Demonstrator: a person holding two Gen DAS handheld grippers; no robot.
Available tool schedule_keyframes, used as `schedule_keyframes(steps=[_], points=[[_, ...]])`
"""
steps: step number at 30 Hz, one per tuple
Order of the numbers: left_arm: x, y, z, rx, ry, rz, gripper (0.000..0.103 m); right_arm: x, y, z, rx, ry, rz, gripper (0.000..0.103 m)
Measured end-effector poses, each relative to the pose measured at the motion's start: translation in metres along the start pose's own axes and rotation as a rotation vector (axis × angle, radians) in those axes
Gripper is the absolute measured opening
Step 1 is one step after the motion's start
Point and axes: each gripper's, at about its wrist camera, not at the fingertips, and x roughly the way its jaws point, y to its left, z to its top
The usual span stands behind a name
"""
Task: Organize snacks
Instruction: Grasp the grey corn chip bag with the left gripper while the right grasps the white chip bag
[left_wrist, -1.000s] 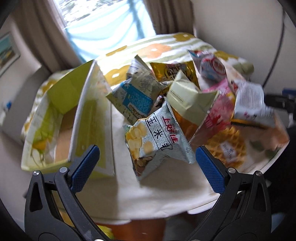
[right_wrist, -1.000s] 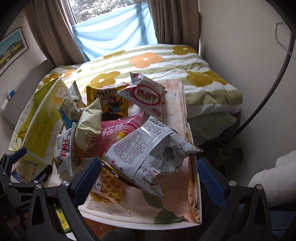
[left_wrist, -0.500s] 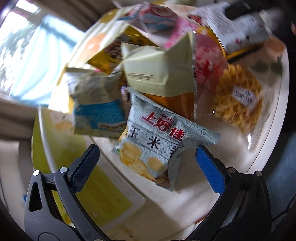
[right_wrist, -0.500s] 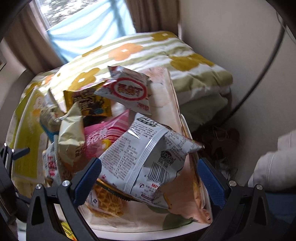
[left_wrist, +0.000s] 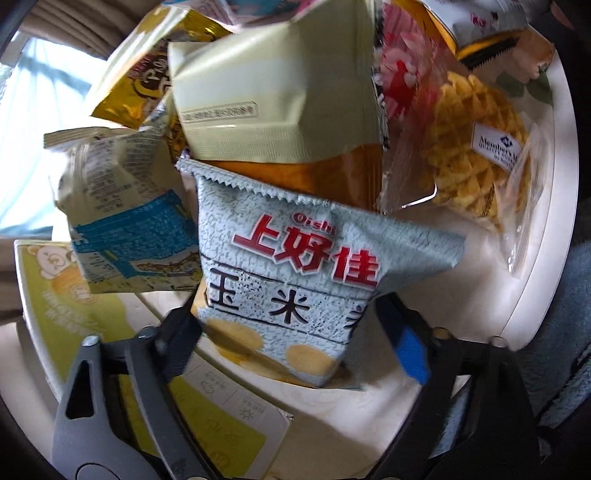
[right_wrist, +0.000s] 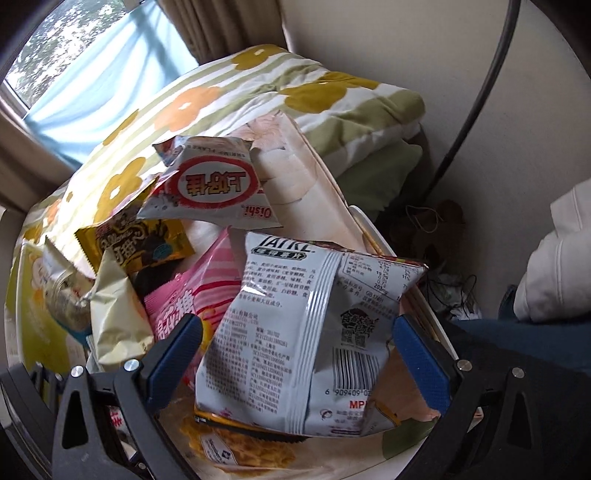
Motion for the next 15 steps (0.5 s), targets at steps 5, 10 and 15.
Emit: schedule_keyframes(steps=[5, 10, 15], points=[[0.0, -0.001, 0.001, 0.022, -0.02, -0.034, 0.071, 0.003, -0.005, 0.003, 0.062, -0.005, -0.018, 0.103], [-0.006, 0.021, -0.007, -0.032, -0.039, -0.094, 0.062, 0.008, -0.005, 0.005, 0.103, -0.004, -0.037, 0.103], [-0.019, 0.043, -0.021, -0.054, -0.065, -0.114, 0.057, 0.015, -0.004, 0.004, 0.119, -0.002, -0.057, 0.087]])
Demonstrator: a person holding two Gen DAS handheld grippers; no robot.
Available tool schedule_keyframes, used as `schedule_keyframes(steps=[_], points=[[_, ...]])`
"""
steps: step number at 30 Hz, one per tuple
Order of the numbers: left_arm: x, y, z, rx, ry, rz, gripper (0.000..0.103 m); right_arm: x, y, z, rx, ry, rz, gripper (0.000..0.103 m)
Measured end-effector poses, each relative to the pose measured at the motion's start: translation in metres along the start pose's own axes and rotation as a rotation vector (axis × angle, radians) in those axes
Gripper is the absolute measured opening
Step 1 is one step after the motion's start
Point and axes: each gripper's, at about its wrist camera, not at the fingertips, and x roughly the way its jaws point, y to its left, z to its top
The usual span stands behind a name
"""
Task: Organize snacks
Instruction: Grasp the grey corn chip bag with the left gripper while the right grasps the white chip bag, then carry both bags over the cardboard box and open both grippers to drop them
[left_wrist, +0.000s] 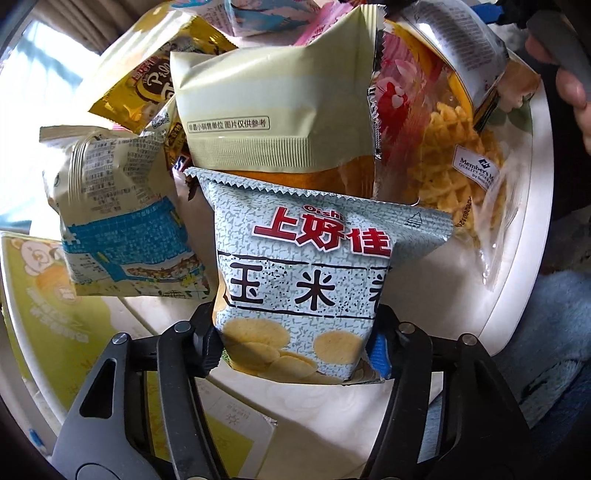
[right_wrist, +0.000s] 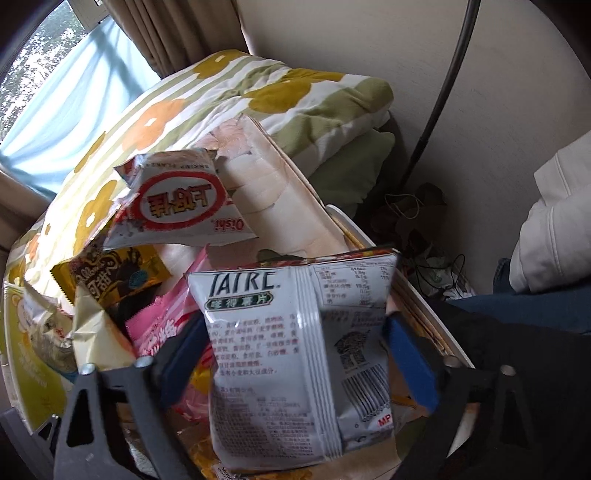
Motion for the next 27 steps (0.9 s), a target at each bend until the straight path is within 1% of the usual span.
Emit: schedule_keyframes(steps=[2, 3, 8, 11, 14, 19, 20, 23, 27], points=[[-0.005, 0.006, -0.003, -0.007, -0.01, -0.003, 0.056, -0.001, 0.002, -0.003, -0.012, -0.013, 0.003, 0.078], [-0.004, 0.0, -0.004, -0.009, -0.012, -0.002, 0.056, -0.002, 0.004, -0.004, -0.023, -0.017, 0.004, 0.075], [-0.019, 0.007, -0.009, -0.037, -0.035, 0.02, 0.055, -0.007, -0.001, -0.007, -0.03, -0.031, 0.038, 0.065], [-0.035, 0.007, -0.016, -0.067, -0.046, 0.045, 0.054, -0.015, 0.0, -0.008, -0.066, -0.053, 0.053, 0.064], [-0.049, 0.012, -0.016, -0.104, -0.046, 0.073, 0.054, -0.024, 0.0, -0.007, -0.088, -0.067, 0.081, 0.062], [-0.086, 0.02, -0.018, -0.161, -0.072, 0.113, 0.054, -0.041, 0.004, -0.003, -0.14, -0.086, 0.135, 0.062], [-0.088, 0.016, -0.016, -0.176, -0.078, 0.122, 0.054, -0.045, 0.005, -0.002, -0.151, -0.092, 0.146, 0.062], [-0.111, 0.017, -0.015, -0.227, -0.104, 0.144, 0.054, -0.062, 0.009, 0.001, -0.195, -0.119, 0.181, 0.062], [-0.142, 0.025, -0.018, -0.301, -0.149, 0.167, 0.054, -0.088, 0.023, 0.007, -0.276, -0.163, 0.25, 0.062]])
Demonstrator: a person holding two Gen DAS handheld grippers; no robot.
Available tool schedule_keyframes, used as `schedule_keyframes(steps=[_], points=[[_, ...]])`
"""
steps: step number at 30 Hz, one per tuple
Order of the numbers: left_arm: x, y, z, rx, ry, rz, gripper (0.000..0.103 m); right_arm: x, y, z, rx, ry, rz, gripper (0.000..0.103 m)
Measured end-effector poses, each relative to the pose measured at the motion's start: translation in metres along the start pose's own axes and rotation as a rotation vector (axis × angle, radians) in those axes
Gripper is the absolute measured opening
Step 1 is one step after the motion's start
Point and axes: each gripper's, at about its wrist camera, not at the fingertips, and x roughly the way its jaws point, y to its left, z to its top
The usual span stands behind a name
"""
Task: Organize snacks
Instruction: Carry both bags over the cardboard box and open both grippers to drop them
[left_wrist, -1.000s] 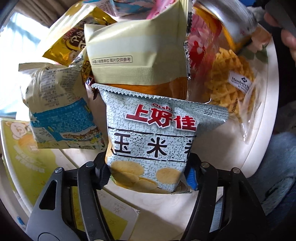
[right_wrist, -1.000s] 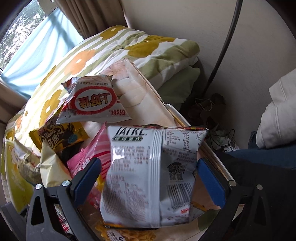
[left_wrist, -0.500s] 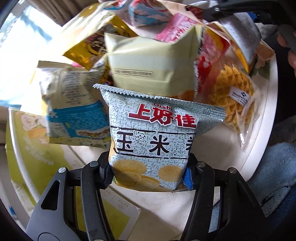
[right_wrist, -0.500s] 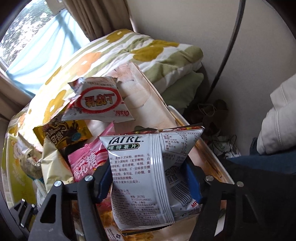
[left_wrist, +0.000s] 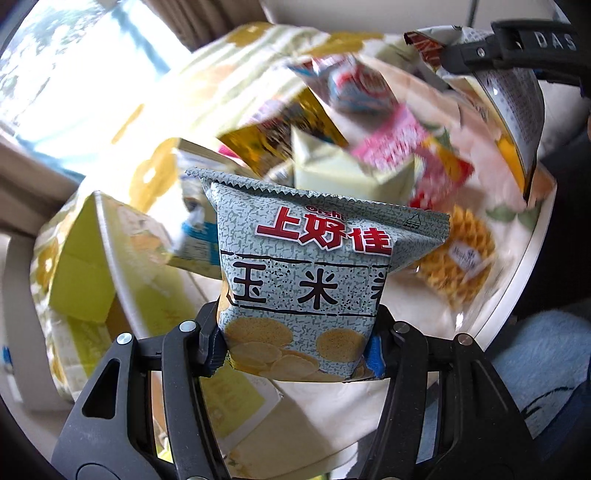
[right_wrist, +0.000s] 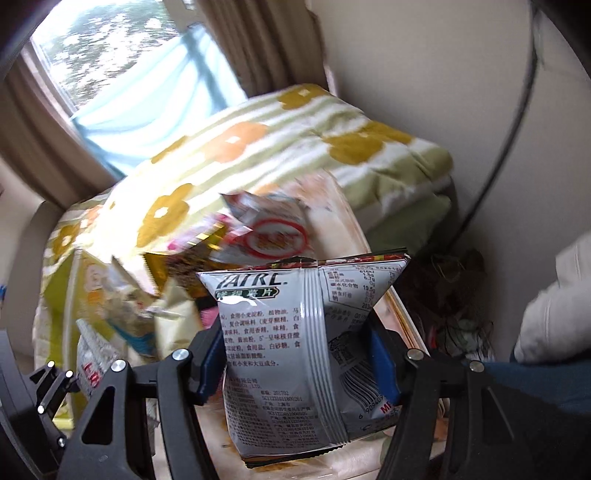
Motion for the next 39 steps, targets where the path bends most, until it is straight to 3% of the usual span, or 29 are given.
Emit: schedule_keyframes(steps=[8, 14, 19, 25, 31, 39], points=[[-0.059, 0.05, -0.002, -0.284, -0.1, 0.038, 0.054, -0.024, 0.056, 0.03, -0.198, -0.067, 0.134, 0.062], [-0.086, 0.115, -0.037, -0.554, -0.169, 0.064, 0.054, -0.033, 0.122, 0.036, -0.352, -0.071, 0.253, 0.062], [-0.099, 0.165, -0.07, -0.674, -0.183, 0.131, 0.054, -0.034, 0.181, 0.027, -0.427, -0.061, 0.337, 0.062], [-0.086, 0.221, -0.111, -0.759, -0.151, 0.154, 0.054, -0.022, 0.251, 0.014, -0.468, -0.032, 0.392, 0.062], [-0.041, 0.26, -0.143, -0.79, -0.132, 0.127, 0.054, 0.009, 0.308, 0.006, -0.496, 0.012, 0.407, 0.062], [0.019, 0.285, -0.153, -0.8, -0.086, 0.063, 0.054, 0.036, 0.34, 0.004, -0.522, 0.061, 0.375, 0.062]])
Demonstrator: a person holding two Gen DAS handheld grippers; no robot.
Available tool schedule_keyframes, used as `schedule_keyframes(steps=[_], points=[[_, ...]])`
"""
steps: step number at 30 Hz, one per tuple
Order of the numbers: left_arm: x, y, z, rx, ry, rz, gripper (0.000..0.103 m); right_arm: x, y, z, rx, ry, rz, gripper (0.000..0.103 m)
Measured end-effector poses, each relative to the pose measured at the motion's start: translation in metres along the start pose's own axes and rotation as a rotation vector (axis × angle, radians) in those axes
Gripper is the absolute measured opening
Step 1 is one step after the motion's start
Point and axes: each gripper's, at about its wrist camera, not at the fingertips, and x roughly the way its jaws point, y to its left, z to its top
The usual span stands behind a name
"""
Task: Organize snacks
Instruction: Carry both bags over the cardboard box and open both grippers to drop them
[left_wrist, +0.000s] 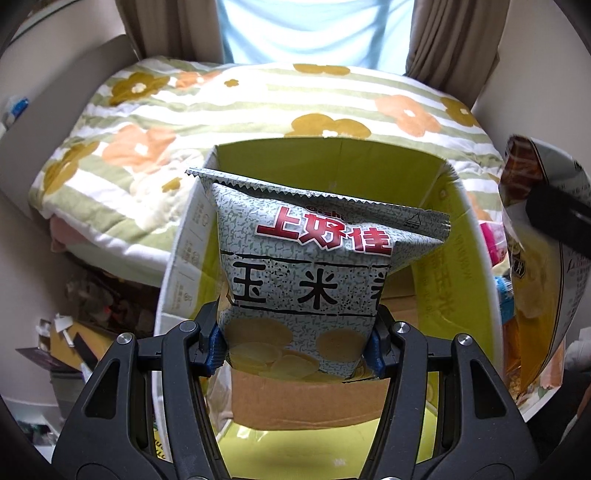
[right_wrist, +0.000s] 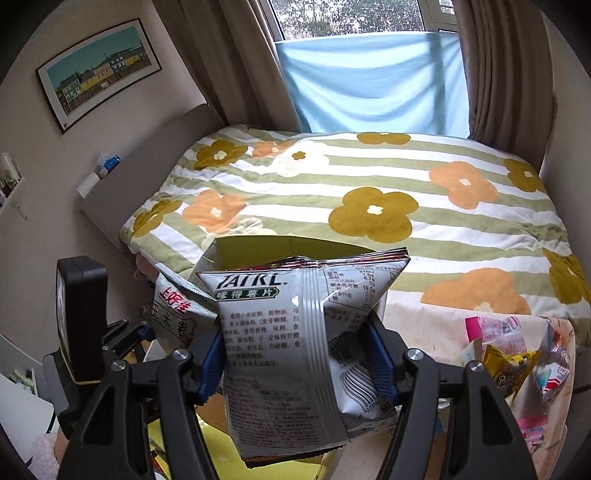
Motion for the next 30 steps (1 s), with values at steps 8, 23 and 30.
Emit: schedule_keyframes(steps=[8, 23, 30], points=[[0.013, -0.005, -0.004, 0.065, -0.016, 0.032, 0.103, 0.017, -0.004, -0.002, 0.051, 0.04, -0.02, 0.062], [-0.036, 0.033, -0.038, -0.005, -0.046, 0.063, 0.103, 0.053, 0.017, -0.015, 0.044, 0.165, 0.013, 0.067], [-0.052, 0.044, -0.052, -0.036, -0.066, 0.075, 0.103, 0.047, 0.018, -0.035, 0.07, 0.133, 0.032, 0.103]])
